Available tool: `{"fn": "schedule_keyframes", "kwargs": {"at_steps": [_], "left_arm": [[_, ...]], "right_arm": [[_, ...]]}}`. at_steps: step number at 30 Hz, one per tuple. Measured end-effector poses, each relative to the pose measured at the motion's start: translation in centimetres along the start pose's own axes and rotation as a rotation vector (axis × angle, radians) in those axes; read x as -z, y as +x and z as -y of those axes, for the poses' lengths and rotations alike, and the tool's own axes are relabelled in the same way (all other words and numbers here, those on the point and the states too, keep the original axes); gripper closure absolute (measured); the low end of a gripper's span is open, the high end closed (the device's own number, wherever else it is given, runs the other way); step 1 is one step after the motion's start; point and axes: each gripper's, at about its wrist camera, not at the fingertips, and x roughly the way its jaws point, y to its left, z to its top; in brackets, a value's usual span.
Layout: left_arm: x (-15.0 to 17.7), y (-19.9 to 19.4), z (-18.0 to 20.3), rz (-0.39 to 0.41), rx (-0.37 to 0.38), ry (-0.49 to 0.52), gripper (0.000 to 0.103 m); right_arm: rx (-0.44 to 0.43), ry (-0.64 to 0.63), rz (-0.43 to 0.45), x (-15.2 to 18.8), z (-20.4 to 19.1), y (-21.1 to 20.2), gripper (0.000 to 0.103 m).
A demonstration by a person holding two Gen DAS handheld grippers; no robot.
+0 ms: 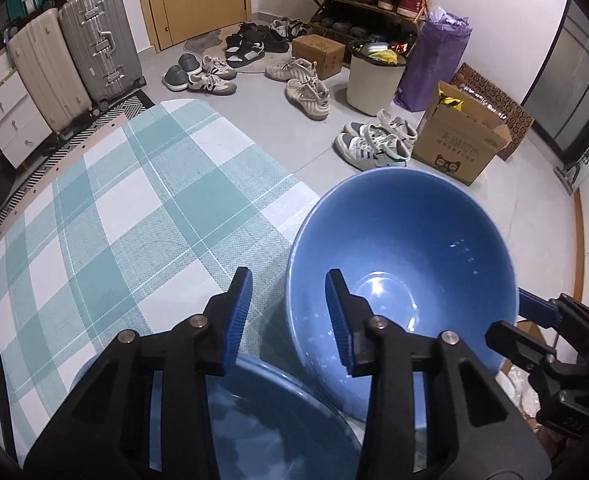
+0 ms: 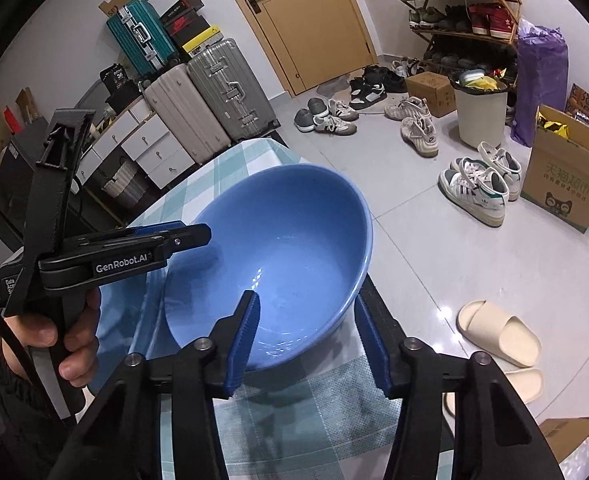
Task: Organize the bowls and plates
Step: 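Grasp the rim of a blue bowl with the left gripper and lift, then carry the held blue bowl with the left gripper over the nested bowls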
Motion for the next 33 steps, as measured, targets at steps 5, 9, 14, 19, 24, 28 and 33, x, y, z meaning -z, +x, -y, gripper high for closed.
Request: {"fn": "schedule_keyframes", "kwargs": {"at_steps": [5,9,14,19,24,28,33], "left_arm": [[-0.1,0.7,0.5,-0.018,-0.019,0.030,0.078],[0.0,1.1,0.9,-0.026,-0.038,0.056,0.088],[0.1,1.3,1.2,-0.023,-0.046,0.074,0.093],[0.1,1.2,1.3,-0.021,-0.039,0.068,0.094],[0.1,0.7,1.5,-0.005,-0.034,0.068,0.094],[0.2,-0.5,1.7,0.016,-0.028,0.068,0.094],[0.4,-2.2,2.2,0.039,-0.025,0.072,0.094]], "right_arm": [[0.017,0.003,0.000,0.1,0.1,0.2,0.067],[0.021,0.012,0.002,0.1,0.5,0.2,0.075],[0.030,0.010,0.007,0.2,0.4,0.1,0.078],[0.032,0.010,0.009,0.1,0.3,0.0,0.078],[0.038,0.006,0.019,0.0,0.2,-0.2,0.078],[0.041,0.004,0.030,0.0,0.1,-0.8,0.078],[0.043,-0.001,0.050,0.1,0.1,-2.1,0.078]]}}
